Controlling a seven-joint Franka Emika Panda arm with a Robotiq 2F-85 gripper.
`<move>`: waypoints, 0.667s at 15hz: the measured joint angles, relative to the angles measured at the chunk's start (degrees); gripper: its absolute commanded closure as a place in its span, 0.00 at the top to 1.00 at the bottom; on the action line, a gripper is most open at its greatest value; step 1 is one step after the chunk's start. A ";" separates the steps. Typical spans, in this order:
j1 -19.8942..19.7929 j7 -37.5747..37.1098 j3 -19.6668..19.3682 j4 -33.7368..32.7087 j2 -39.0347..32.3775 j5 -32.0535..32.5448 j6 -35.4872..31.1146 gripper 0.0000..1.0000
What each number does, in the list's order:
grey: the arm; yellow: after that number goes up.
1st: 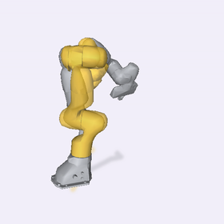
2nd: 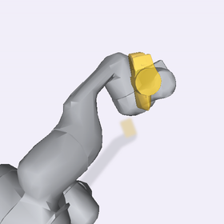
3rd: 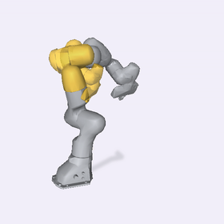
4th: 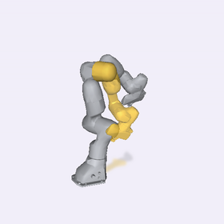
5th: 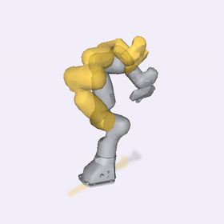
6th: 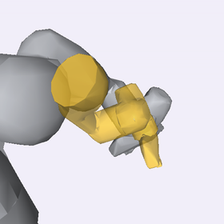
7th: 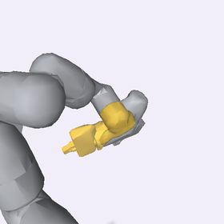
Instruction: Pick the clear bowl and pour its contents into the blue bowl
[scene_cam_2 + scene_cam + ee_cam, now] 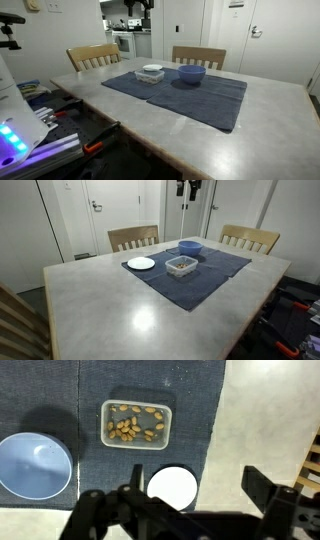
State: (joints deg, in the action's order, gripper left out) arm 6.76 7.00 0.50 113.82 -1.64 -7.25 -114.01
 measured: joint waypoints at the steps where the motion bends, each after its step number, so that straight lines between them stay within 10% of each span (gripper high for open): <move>1: 0.00 -0.55 0.17 -1.12 -1.10 0.04 0.46 1.00; 10: -0.52 -1.06 0.66 -8.34 -11.29 -0.41 2.66 1.00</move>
State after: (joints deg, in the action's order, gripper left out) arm 6.24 5.94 1.17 105.48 -12.93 -7.66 -111.35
